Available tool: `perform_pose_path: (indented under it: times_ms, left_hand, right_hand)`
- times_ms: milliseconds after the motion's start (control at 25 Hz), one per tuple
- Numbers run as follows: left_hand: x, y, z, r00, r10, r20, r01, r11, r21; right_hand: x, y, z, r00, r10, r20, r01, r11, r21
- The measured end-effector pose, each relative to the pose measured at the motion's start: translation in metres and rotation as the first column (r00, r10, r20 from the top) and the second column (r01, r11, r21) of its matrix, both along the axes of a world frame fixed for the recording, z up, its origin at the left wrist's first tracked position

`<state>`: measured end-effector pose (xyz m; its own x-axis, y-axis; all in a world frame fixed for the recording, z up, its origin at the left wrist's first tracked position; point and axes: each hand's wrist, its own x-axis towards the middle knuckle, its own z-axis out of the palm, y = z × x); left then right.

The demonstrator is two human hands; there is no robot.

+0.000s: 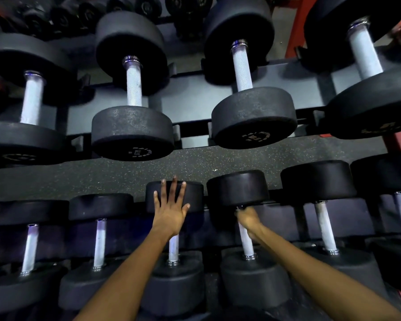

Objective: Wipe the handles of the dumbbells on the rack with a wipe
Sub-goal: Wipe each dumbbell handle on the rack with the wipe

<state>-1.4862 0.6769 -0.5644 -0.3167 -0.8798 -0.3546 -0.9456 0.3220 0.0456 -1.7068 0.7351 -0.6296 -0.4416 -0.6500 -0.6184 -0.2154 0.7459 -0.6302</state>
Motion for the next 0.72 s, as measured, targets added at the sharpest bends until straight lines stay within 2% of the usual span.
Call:
perform_pose_path:
  times_ms: [40, 160, 200, 280, 320, 360, 440, 480, 520, 600, 720]
  left_hand:
    - [0.001, 0.000, -0.002, 1.000, -0.004, -0.019, 0.004, 1.000, 0.000]
    - [0.005, 0.002, -0.005, 0.997, -0.025, -0.067, 0.023, 0.999, -0.031]
    - [0.006, 0.002, -0.007, 0.996, -0.028, -0.090, 0.024, 0.999, -0.049]
    - [0.006, 0.001, -0.013, 0.992, -0.039, -0.118, 0.029, 0.995, -0.091]
    - [0.007, 0.002, -0.014, 0.993, -0.042, -0.114, 0.029, 0.993, -0.110]
    - [0.008, 0.002, -0.016, 0.993, -0.041, -0.107, 0.026, 0.990, -0.136]
    - [0.010, 0.001, -0.015, 0.995, -0.023, -0.092, 0.010, 0.989, -0.147]
    - [0.009, 0.000, -0.013, 0.995, -0.010, -0.099, -0.004, 0.990, -0.141]
    - [0.009, 0.000, -0.012, 0.994, -0.012, -0.110, -0.005, 0.988, -0.154]
    - [0.006, -0.001, -0.009, 0.993, -0.021, -0.119, 0.000, 0.985, -0.170]
    - [0.004, -0.003, -0.008, 0.993, -0.027, -0.112, 0.005, 0.982, -0.189]
  right_hand:
    - [-0.001, 0.000, -0.004, 0.999, -0.033, -0.004, 0.033, 0.999, 0.013]
    - [0.008, 0.015, -0.028, 0.993, 0.108, -0.054, -0.107, 0.994, 0.012]
    - [0.003, 0.015, -0.035, 0.992, 0.126, -0.014, -0.125, 0.992, 0.034]
    - [-0.011, 0.002, -0.036, 0.972, 0.089, 0.218, -0.101, 0.994, 0.042]
    - [-0.014, -0.007, -0.031, 0.956, 0.022, 0.294, -0.034, 0.999, 0.035]
    - [-0.011, -0.011, -0.025, 0.952, -0.064, 0.299, 0.054, 0.998, 0.041]
    - [0.010, -0.004, -0.021, 0.991, -0.108, 0.085, 0.104, 0.993, 0.058]
    - [0.026, 0.006, -0.015, 0.998, -0.058, -0.024, 0.060, 0.996, 0.073]
    - [0.036, 0.012, -0.017, 0.997, -0.003, -0.080, 0.010, 0.997, 0.081]
    - [0.034, 0.006, -0.009, 0.995, -0.025, -0.094, 0.031, 0.997, 0.066]
    - [0.001, -0.014, -0.003, 0.966, -0.169, 0.197, 0.174, 0.985, -0.008]
